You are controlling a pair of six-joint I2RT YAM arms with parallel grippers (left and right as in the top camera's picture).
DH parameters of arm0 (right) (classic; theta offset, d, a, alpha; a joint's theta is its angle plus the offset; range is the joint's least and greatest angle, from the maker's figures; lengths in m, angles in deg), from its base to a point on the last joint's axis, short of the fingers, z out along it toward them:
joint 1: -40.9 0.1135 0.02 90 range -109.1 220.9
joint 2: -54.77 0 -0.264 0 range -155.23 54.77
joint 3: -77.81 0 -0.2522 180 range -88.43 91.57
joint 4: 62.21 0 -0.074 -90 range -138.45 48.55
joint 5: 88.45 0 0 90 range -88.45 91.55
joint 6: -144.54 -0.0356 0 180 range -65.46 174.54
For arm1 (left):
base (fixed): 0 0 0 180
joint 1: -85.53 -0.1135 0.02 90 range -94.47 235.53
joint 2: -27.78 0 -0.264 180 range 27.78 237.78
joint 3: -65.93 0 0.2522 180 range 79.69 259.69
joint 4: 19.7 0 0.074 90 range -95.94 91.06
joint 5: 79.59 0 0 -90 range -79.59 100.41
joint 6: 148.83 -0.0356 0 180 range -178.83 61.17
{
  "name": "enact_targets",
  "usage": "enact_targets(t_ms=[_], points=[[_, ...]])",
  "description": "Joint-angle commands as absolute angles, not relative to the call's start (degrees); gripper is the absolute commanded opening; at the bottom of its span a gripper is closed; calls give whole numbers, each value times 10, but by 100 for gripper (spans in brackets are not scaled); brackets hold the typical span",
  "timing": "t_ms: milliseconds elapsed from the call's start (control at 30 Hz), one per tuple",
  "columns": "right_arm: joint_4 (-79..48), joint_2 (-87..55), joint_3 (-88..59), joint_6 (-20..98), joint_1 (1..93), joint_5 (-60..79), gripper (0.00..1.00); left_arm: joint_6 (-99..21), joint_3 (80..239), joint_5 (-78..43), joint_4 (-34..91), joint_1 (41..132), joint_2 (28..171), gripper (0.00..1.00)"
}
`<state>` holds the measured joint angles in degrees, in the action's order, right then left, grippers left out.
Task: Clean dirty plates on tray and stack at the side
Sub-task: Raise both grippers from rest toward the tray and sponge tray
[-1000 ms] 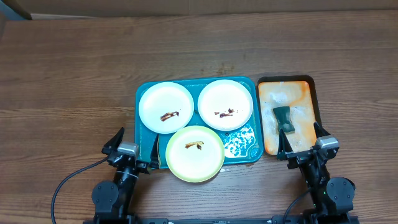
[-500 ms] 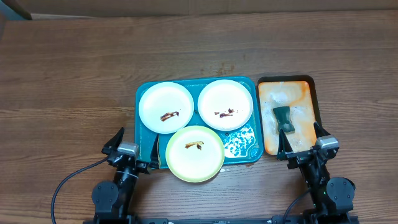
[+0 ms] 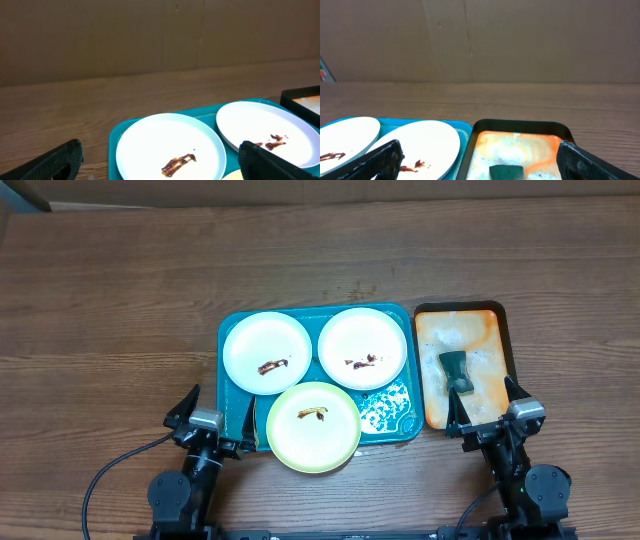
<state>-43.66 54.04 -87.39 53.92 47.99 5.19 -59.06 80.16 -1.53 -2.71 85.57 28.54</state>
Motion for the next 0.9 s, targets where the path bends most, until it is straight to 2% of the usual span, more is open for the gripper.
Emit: enact_targets(t_ms=[0,433,533,700,867], points=[[-439,546,-880,542,476,53,100,-603,800,-14,-28,859,280,100],[-443,546,-880,542,476,55,100,-598,800,-17,-30,859,280,100],[-442,546,-880,536,476,57,100,-563,801,-16,-35,859,280,100],[-439,546,-879,482,476,51,100,-527,814,-13,3,859,289,100],[-398,544,-858,434,476,35,100,-526,893,22,122,859,324,100]])
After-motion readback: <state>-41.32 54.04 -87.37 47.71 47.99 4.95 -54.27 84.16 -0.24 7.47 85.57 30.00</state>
